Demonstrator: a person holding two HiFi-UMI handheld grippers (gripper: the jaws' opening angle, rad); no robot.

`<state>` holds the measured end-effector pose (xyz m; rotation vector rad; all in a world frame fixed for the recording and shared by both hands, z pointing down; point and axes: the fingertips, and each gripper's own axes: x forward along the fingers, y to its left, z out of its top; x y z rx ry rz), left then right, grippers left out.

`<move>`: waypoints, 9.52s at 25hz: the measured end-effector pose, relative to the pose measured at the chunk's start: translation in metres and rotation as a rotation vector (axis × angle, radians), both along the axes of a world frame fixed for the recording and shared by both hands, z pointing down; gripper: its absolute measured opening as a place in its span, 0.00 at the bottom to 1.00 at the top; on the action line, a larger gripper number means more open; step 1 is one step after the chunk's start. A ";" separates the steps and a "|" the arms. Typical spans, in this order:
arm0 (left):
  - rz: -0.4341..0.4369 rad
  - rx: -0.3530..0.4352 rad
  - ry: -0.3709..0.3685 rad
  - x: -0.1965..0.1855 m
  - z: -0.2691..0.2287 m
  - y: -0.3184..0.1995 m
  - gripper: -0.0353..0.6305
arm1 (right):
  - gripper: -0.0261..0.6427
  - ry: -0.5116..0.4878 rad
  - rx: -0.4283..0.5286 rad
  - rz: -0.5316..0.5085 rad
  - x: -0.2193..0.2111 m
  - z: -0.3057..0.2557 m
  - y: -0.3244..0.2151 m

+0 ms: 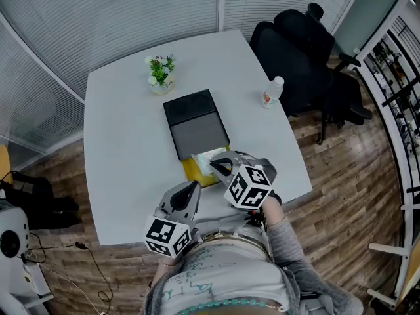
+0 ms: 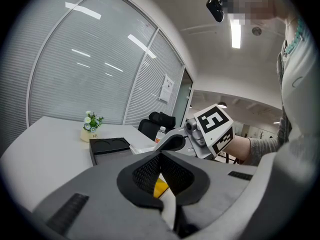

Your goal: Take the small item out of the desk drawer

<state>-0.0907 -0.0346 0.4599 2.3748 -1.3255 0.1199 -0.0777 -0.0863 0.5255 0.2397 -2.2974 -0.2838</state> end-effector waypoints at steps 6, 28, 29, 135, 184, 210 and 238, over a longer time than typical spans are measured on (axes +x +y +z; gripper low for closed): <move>0.001 -0.001 0.003 0.002 0.000 0.000 0.05 | 0.05 0.003 -0.004 -0.004 0.003 0.000 0.001; 0.044 -0.028 0.006 0.013 0.007 -0.002 0.05 | 0.05 0.045 -0.002 0.101 0.052 0.011 -0.021; 0.046 -0.028 0.005 0.013 0.007 -0.002 0.05 | 0.05 0.050 0.000 0.113 0.057 0.011 -0.024; 0.108 -0.081 0.025 0.032 0.023 -0.005 0.05 | 0.03 0.302 -0.297 0.422 0.175 0.187 -0.060; 0.091 -0.045 0.036 0.027 0.015 0.000 0.05 | 0.09 0.187 -0.287 0.538 0.182 0.180 -0.065; 0.099 -0.042 0.038 0.027 0.015 0.001 0.05 | 0.29 0.055 -0.269 0.562 0.185 0.135 -0.063; 0.114 -0.016 0.048 0.034 0.012 -0.009 0.05 | 0.04 -0.236 -0.026 0.282 0.096 0.009 -0.010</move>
